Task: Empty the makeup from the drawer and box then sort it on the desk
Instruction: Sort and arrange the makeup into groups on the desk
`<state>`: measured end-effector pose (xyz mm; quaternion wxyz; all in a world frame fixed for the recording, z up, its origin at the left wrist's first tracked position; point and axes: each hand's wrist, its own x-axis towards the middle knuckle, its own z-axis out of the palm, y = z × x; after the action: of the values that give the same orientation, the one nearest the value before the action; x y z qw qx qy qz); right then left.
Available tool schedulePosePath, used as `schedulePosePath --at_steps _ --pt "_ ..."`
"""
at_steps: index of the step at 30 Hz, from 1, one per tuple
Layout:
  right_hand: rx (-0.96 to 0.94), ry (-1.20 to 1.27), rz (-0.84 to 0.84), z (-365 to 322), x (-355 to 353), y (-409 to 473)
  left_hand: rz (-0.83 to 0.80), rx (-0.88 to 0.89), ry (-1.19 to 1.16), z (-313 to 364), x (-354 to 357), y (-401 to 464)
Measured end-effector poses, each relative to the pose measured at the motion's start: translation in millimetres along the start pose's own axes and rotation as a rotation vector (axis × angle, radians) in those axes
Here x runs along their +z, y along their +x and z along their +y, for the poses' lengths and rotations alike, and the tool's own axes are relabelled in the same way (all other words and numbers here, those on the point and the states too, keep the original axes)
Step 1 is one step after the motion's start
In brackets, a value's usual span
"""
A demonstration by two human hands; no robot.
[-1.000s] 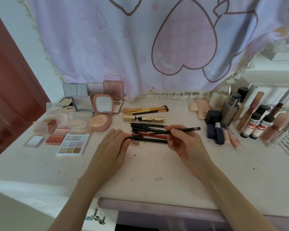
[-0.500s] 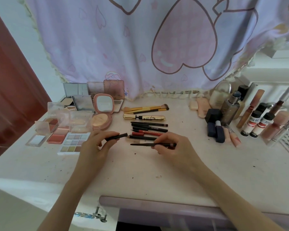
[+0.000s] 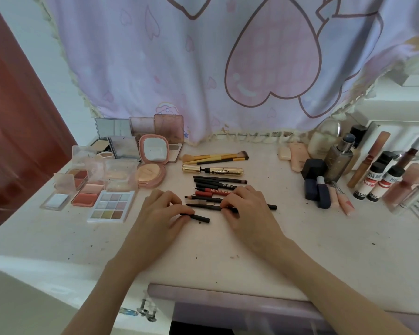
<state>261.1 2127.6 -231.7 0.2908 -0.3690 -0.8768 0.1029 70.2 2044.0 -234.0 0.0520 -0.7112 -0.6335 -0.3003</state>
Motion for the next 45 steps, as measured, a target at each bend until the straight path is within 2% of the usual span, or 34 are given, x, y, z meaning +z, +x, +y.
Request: schedulePosePath --at_steps 20,25,30,35,41,45 --pt "-0.012 -0.006 0.161 7.1 -10.3 10.7 0.029 -0.072 0.089 5.5 14.6 10.5" --pt "0.049 -0.041 -0.01 22.9 -25.5 52.7 -0.037 -0.104 0.11 9.6 14.4 7.0" --pt "0.091 -0.233 -0.248 50.9 -25.6 103.2 0.121 -0.188 -0.03 9.8 10.0 18.2" --pt "0.018 -0.377 -0.512 54.9 -10.6 136.4 0.188 -0.134 -0.022 9.5 6.6 59.8" --pt "-0.105 -0.495 -0.532 52.3 -1.5 160.6 0.141 -0.132 0.053 -1.1 10.7 89.6" --pt "-0.09 -0.525 -0.645 52.3 -5.2 168.9 0.104 -0.154 0.076 -8.6 14.5 102.0"
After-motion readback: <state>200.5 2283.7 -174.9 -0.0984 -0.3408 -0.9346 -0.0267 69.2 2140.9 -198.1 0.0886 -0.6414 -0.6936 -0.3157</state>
